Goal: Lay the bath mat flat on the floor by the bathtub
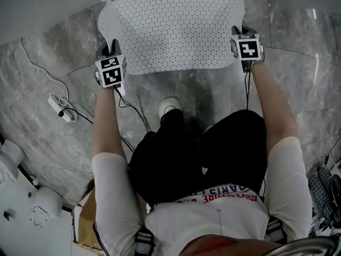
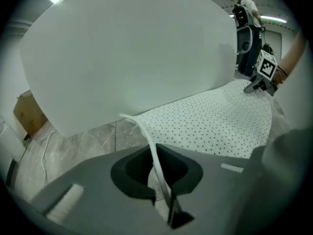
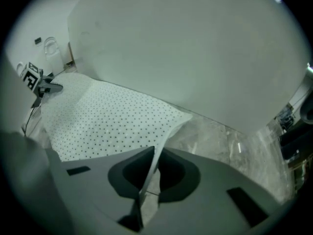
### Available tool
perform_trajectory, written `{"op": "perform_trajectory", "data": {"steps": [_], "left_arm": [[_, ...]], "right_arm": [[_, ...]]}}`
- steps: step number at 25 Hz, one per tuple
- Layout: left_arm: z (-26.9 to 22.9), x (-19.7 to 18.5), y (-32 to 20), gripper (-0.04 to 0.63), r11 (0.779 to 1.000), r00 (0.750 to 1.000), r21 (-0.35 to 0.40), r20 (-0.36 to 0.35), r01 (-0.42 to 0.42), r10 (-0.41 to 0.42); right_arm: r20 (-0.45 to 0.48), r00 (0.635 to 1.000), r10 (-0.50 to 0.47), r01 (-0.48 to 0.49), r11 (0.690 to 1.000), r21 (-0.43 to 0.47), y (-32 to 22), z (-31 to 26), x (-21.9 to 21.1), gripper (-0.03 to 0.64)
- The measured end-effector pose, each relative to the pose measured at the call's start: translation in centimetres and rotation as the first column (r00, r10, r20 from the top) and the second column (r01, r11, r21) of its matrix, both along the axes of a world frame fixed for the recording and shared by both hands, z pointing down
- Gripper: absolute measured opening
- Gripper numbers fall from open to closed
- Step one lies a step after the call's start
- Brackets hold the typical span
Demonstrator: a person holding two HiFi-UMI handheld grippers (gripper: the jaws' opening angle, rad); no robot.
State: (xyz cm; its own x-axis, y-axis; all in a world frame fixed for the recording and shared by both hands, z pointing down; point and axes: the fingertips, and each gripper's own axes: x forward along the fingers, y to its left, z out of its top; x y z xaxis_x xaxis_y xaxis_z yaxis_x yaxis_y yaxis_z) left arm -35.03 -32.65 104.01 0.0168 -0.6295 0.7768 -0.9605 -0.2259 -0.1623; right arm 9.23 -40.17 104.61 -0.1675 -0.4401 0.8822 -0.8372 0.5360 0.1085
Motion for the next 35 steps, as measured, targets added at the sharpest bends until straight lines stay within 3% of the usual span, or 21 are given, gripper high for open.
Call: {"op": "perform_trajectory", "data": {"steps": [4,6,7,9,10,15,18,21,24,27,29,32,35], "left_arm": [[2.2,-2.0,0.2,0.026,0.981,0.980,-0.077,-0.078,0.178,-0.184],[3.2,-3.0,0.4,0.026,0.949,0.942,-0.127,-0.138,0.290,-0.306],[3.7,-3.3,0.4,0.051,0.931,0.919,-0.154,-0.170,0.332,-0.356],[4.8,-3.7,0.7,0.245,0.900,0.882,-0.206,-0.206,0.385,-0.424],[5.3,-4.0,1.0,0.291,0.888,0.872,-0.224,-0.202,0.401,-0.445],[5.9,-5.7,2.1,0.447,0.872,0.869,-0.213,-0.143,0.441,-0.475],[5.5,-6.8,2.8,0.498,0.859,0.863,-0.197,-0.097,0.472,-0.496],[3.8,-6.2,2.6,0.505,0.879,0.882,-0.181,-0.095,0.441,-0.462],[1.2,-3.2,1.6,0.470,0.924,0.918,-0.168,-0.150,0.342,-0.367],[-1.6,-1.6,0.7,0.177,0.939,0.929,-0.104,-0.147,0.327,-0.340],[-3.4,-0.5,0.1,0.038,0.953,0.945,-0.053,-0.117,0.299,-0.304],[-6.0,2.3,-0.3,0.012,0.977,0.971,-0.021,-0.107,0.213,-0.214],[-9.7,5.0,-0.2,0.012,0.981,0.968,-0.024,-0.158,0.191,-0.193]], "right_arm": [[-0.031,0.995,0.098,-0.100,0.994,-0.050,0.4,2.7,2.4,0.015],[-0.040,0.990,0.137,-0.140,0.987,-0.078,0.8,3.7,3.4,0.031],[-0.034,0.987,0.159,-0.162,0.982,-0.093,1.0,4.2,3.9,0.072],[-0.014,0.976,0.220,-0.220,0.969,-0.117,1.2,5.0,4.7,0.198],[-0.009,0.967,0.254,-0.253,0.960,-0.121,1.3,5.2,5.2,0.241],[-0.071,0.943,0.325,-0.328,0.943,-0.048,0.5,4.6,7.6,0.316],[-0.081,0.940,0.330,-0.333,0.943,-0.014,0.5,3.9,7.8,0.324],[-0.030,0.962,0.271,-0.272,0.961,-0.039,0.9,3.2,5.7,0.324],[0.047,0.976,0.211,-0.209,0.977,-0.028,0.7,1.5,3.0,0.308],[0.085,0.985,0.150,-0.155,0.987,0.048,0.1,-1.5,0.7,0.132],[0.113,0.985,0.131,-0.140,0.987,0.077,0.0,-3.6,-0.4,0.040],[0.147,0.985,0.092,-0.105,0.991,0.082,0.8,-6.7,-1.8,0.009],[0.159,0.987,0.030,-0.047,0.993,0.105,1.4,-10.8,-3.0,0.009]]}}
